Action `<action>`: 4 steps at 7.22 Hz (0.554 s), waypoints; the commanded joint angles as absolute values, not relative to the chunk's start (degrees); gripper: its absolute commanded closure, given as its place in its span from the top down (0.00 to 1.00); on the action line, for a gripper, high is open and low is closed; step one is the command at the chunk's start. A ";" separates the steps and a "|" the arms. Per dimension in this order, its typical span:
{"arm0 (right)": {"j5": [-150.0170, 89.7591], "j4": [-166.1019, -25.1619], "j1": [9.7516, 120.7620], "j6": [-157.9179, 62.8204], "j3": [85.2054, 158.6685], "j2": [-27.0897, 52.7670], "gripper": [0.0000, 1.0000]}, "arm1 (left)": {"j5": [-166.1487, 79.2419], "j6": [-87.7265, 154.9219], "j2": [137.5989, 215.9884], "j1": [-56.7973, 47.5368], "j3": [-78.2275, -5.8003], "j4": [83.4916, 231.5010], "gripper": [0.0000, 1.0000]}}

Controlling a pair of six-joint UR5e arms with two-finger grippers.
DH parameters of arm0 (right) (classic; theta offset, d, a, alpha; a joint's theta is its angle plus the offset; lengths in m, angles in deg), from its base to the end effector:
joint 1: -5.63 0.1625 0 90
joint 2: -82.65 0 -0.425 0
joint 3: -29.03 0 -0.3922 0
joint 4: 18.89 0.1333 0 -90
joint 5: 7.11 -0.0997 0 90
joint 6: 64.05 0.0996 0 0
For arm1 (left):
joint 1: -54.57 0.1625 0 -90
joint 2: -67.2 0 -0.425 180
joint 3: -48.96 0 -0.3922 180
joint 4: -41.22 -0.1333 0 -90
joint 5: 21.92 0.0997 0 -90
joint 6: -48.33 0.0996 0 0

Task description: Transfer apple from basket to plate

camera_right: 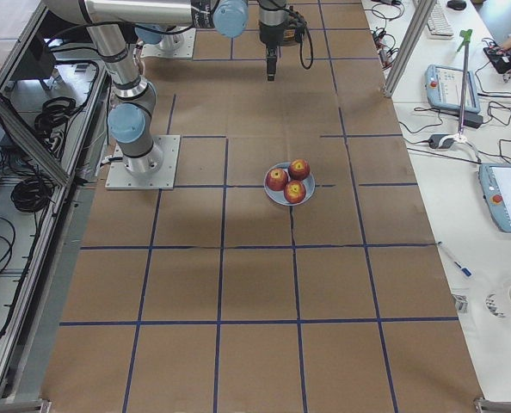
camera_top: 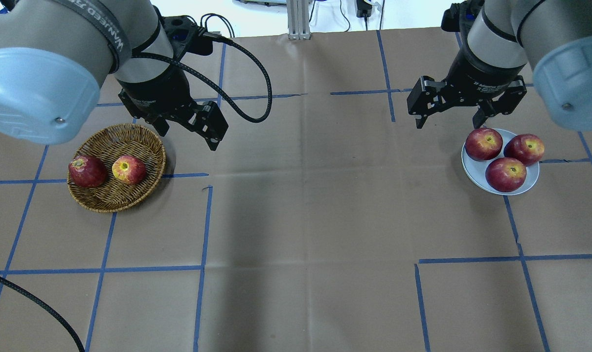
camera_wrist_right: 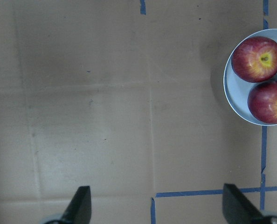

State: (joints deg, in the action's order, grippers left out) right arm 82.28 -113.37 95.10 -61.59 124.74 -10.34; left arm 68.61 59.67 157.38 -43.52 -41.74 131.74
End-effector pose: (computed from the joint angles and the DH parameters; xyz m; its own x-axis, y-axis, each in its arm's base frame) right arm 0.1300 -0.4735 0.4718 -0.9986 0.0518 -0.0119 0.0522 0.9982 -0.0302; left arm -0.2001 -0.4672 0.4795 -0.9430 0.3328 -0.0043 0.3326 0.9427 0.0258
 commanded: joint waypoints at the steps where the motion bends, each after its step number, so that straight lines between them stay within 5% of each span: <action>1: 82.28 -113.37 95.10 -61.59 124.74 -10.34 1.00 | 68.61 59.67 157.38 -43.52 -41.75 131.74 0.99; 4: 82.28 -113.37 95.10 -61.59 124.66 -10.34 1.00 | 68.70 59.49 157.11 -38.81 -39.39 131.74 0.99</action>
State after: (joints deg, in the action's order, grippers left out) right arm 82.28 -113.37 95.10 -61.59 124.72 -10.37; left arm 68.72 59.69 157.26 -42.09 -40.95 131.70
